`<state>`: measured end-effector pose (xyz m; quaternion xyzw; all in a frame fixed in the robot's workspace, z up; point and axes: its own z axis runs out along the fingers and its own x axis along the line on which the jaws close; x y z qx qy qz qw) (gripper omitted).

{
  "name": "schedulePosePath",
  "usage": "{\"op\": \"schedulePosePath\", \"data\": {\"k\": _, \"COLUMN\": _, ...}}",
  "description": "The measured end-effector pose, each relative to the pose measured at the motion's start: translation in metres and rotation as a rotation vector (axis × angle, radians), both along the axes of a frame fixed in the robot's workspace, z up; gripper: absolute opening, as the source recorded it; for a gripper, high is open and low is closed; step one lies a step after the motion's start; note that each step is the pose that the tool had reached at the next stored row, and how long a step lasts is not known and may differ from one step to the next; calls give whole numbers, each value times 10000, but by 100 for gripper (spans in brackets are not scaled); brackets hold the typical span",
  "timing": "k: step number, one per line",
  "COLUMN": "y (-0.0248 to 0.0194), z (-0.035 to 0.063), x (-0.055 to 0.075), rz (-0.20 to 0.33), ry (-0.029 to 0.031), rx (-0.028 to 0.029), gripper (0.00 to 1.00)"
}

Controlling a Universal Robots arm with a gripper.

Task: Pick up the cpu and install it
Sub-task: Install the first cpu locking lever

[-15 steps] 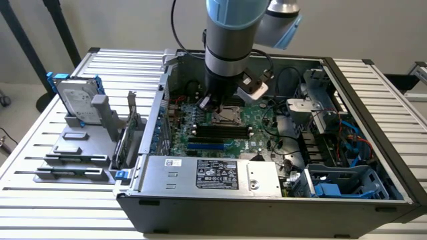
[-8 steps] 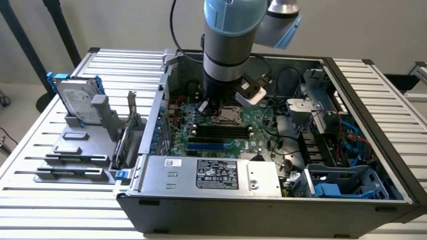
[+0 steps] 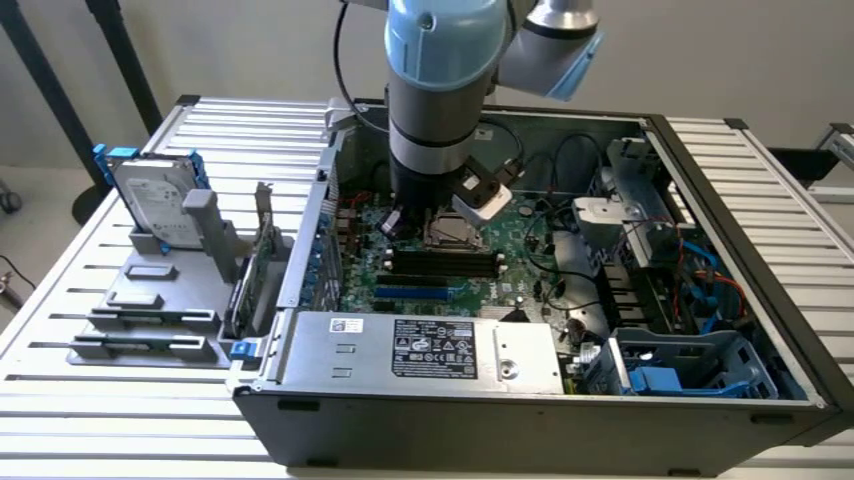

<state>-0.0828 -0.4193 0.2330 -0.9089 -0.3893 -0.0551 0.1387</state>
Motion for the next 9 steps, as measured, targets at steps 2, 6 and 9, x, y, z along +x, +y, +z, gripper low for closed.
{"op": "schedulePosePath", "data": {"k": 2, "y": -5, "z": 30, "x": -5, "rz": 1, "ry": 0, "rx": 36, "gripper": 11}}
{"op": "schedulePosePath", "data": {"k": 6, "y": -39, "z": 167, "x": -22, "rz": -1, "ry": -1, "rx": 52, "gripper": 11}}
{"op": "schedulePosePath", "data": {"k": 9, "y": -41, "z": 175, "x": -11, "rz": 0, "ry": -1, "rx": 53, "gripper": 11}}
